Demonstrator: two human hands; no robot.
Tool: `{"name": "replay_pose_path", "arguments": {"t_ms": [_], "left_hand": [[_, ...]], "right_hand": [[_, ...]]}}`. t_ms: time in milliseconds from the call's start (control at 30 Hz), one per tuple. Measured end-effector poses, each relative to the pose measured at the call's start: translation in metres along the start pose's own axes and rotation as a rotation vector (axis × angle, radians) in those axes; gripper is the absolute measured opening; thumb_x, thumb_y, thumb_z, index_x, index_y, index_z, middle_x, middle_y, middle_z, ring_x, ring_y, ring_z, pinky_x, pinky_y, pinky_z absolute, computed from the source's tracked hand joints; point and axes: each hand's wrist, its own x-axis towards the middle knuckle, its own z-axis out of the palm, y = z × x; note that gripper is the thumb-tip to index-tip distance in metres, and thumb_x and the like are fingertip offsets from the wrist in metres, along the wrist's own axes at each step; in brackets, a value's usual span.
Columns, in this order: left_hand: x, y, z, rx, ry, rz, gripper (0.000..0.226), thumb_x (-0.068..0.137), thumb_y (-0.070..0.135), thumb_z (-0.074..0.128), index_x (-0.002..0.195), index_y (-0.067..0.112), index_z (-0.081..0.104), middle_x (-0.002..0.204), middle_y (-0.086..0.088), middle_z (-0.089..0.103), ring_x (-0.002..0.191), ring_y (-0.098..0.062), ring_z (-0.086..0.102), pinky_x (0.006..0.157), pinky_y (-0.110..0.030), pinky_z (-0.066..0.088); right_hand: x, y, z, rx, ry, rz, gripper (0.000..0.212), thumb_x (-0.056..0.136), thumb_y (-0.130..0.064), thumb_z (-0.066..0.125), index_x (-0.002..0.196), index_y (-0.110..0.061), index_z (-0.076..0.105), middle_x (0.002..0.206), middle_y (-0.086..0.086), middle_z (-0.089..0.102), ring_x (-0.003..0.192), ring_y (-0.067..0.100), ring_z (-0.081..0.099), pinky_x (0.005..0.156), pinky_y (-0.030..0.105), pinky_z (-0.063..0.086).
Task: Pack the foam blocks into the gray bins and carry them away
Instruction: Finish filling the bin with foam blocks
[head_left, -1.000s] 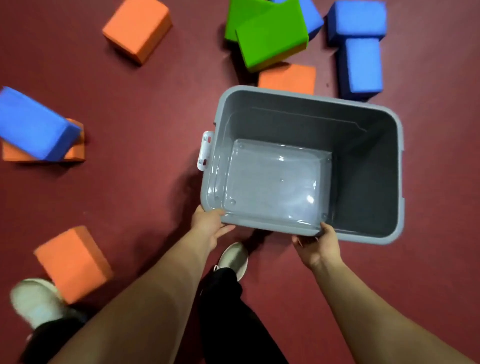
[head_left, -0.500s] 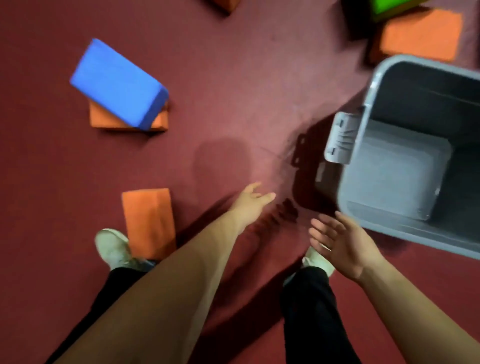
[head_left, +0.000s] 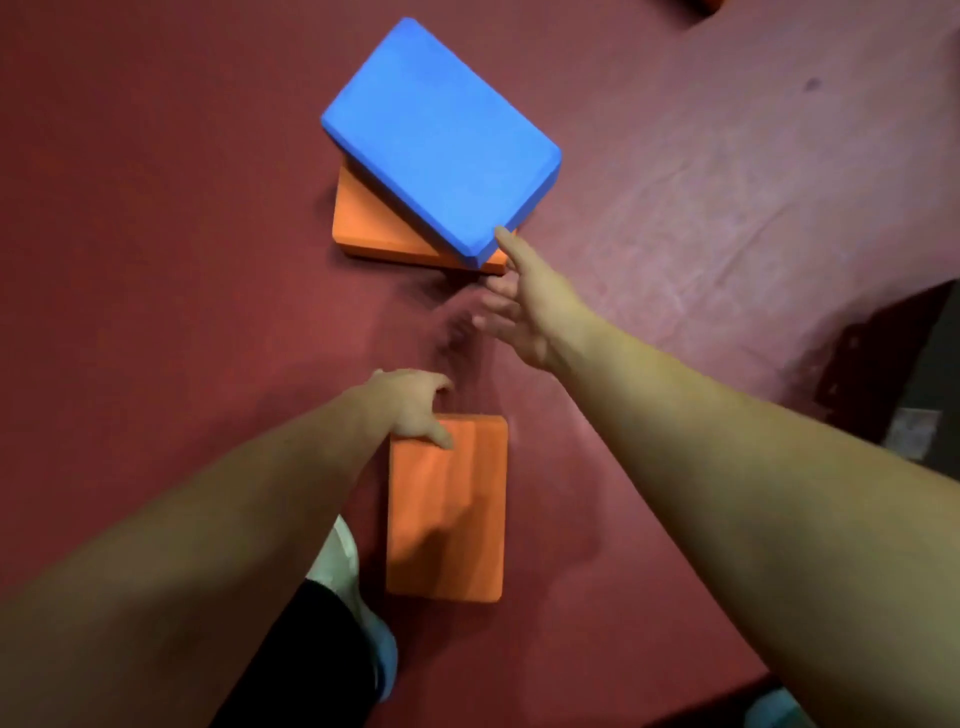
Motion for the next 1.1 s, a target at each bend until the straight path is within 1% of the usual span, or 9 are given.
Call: {"name": "replay_pose_path", "arguments": {"t_ms": [100,167,233,333,500,600,733,933,1100], "left_hand": [[0.016,-0.019,0.010,-0.162,-0.038,0.049,0.105,0.045,0.081,0.070,0.137,0.033,0.051,0.131,0.010,0.061,0.117,-0.014,0.059,0.105,-0.037,0.044],[0.022,-0.024,0.015,-0.239,-0.100,0.073,0.116,0.035,0.085,0.069,0.136,0.031,0.053,0.125,0.010,0.061,0.112,-0.013,0.059,0.103,-0.034,0.047],[0.027,-0.024,0.016,-0.240,-0.144,0.089,0.121,0.033,0.083,0.071,0.138,0.029,0.050,0.124,0.009,0.058,0.109,-0.014,0.059,0.102,-0.032,0.047],[0.028,-0.022,0.011,-0.155,-0.194,0.101,0.109,0.038,0.080,0.075,0.131,0.025,0.057,0.123,0.007,0.062,0.108,-0.016,0.061,0.099,-0.035,0.050],[0.004,-0.030,0.012,-0.207,-0.261,0.054,0.092,0.042,0.078,0.076,0.114,0.023,0.060,0.107,0.007,0.066,0.096,-0.015,0.064,0.092,-0.037,0.053],[-0.030,-0.031,0.015,-0.382,-0.161,0.009,0.098,0.040,0.078,0.079,0.119,0.029,0.047,0.104,0.011,0.063,0.095,-0.011,0.062,0.091,-0.034,0.050],[-0.078,-0.021,0.008,-0.571,-0.040,-0.005,0.077,0.054,0.069,0.081,0.111,0.025,0.056,0.107,0.006,0.066,0.095,-0.010,0.063,0.088,-0.031,0.052],[-0.147,0.041,-0.009,-0.678,0.388,-0.329,0.083,0.061,0.068,0.079,0.112,0.014,0.044,0.106,-0.006,0.065,0.101,-0.029,0.063,0.084,-0.038,0.049],[-0.206,0.147,-0.054,-0.651,0.605,-0.462,0.096,0.062,0.086,0.061,0.131,0.024,0.039,0.112,-0.015,0.067,0.108,-0.039,0.062,0.088,-0.043,0.049]], "right_hand": [[0.032,-0.004,0.032,-0.020,0.115,-0.045,0.061,0.081,-0.055,0.072,0.125,-0.022,0.045,0.119,0.005,0.053,0.103,0.025,0.058,0.074,0.041,0.059],[0.047,-0.003,0.039,-0.006,0.205,-0.065,0.077,0.075,-0.055,0.077,0.132,-0.018,0.042,0.118,0.006,0.055,0.101,0.026,0.060,0.066,0.041,0.058],[0.059,0.000,0.039,-0.005,0.261,-0.074,0.087,0.065,-0.057,0.082,0.130,-0.016,0.040,0.112,0.006,0.055,0.095,0.024,0.060,0.078,0.050,0.060],[0.071,0.004,0.035,-0.002,0.285,-0.087,0.085,0.064,-0.053,0.086,0.126,-0.014,0.042,0.110,0.009,0.061,0.094,0.025,0.066,0.082,0.054,0.059],[0.056,0.003,0.037,0.055,0.184,-0.050,0.075,0.072,-0.051,0.081,0.131,-0.018,0.048,0.110,0.006,0.066,0.079,0.021,0.066,0.072,0.038,0.060],[0.026,-0.004,0.039,0.087,0.116,0.015,0.052,0.076,-0.054,0.073,0.115,-0.022,0.060,0.102,0.003,0.060,0.082,0.021,0.056,0.078,0.036,0.056],[-0.023,-0.002,0.013,0.190,0.175,-0.004,0.042,0.077,-0.041,0.076,0.112,-0.021,0.064,0.099,0.002,0.066,0.083,0.017,0.064,0.076,0.035,0.057],[-0.121,-0.019,-0.091,0.264,0.255,-0.047,0.029,0.079,-0.037,0.073,0.104,-0.025,0.064,0.102,0.001,0.067,0.087,0.017,0.067,0.079,0.036,0.059],[-0.214,-0.057,-0.204,0.198,0.426,-0.238,0.060,0.078,-0.046,0.075,0.127,-0.016,0.056,0.119,0.003,0.069,0.099,0.020,0.070,0.072,0.041,0.060]]}}
